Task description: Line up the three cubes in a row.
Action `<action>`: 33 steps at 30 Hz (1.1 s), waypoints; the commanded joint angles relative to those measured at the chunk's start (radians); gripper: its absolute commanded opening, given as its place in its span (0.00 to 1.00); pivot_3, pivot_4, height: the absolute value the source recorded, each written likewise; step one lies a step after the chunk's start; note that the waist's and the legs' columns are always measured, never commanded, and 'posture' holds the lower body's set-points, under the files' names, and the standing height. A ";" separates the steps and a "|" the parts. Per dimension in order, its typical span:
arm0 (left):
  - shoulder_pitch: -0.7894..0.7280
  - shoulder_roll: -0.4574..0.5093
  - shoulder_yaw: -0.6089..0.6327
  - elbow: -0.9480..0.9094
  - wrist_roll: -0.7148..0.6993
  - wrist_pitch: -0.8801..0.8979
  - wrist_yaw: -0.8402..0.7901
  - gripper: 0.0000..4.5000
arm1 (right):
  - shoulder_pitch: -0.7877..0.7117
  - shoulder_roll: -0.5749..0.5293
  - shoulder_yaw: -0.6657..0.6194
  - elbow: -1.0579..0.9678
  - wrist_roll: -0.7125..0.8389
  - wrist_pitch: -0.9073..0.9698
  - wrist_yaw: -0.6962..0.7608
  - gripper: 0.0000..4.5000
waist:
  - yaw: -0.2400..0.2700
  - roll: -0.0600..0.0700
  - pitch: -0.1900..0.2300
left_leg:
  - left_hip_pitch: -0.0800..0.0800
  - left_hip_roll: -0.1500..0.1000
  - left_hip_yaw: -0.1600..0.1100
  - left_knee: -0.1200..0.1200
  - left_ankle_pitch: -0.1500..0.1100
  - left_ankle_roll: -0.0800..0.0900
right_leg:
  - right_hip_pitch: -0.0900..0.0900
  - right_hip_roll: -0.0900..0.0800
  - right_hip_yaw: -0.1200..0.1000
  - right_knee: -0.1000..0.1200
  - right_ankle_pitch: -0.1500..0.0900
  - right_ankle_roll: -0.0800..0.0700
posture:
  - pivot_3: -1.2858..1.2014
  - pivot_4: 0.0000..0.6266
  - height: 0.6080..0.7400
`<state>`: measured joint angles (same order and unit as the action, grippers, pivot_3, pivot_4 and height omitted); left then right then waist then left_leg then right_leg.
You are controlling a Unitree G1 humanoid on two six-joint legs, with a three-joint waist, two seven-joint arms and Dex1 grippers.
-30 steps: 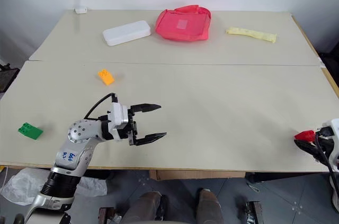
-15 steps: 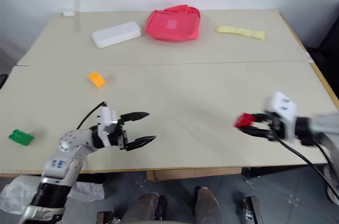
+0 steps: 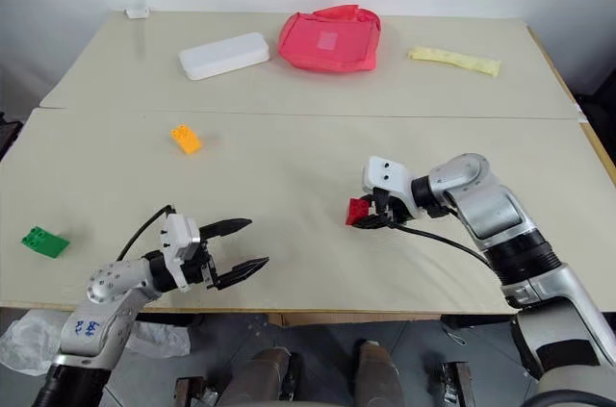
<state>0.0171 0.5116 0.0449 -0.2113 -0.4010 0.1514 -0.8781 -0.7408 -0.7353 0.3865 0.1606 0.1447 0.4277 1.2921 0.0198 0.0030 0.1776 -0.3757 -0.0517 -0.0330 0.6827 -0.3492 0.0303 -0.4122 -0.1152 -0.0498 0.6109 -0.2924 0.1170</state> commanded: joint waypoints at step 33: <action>0.437 -0.368 0.692 -0.043 -0.162 -0.202 0.567 1.00 | 0.369 0.272 -0.396 -0.245 0.433 -0.322 0.044 1.00 | -0.005 0.000 0.000 | 0.005 0.004 0.000 0.000 0.001 -0.003 | 0.005 0.001 0.002 -0.004 0.000 0.000 | 0.52 0.24 1.00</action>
<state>0.4141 0.1633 0.6673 -0.2733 -0.5242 -0.0122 -0.3458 -0.3810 -0.4828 -0.0034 -0.0217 0.5204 0.1299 1.3309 0.0152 0.0026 0.1775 -0.3708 -0.0479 -0.0323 0.6832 -0.3482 0.0270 -0.4076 -0.1142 -0.0480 0.6078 -0.2924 0.1170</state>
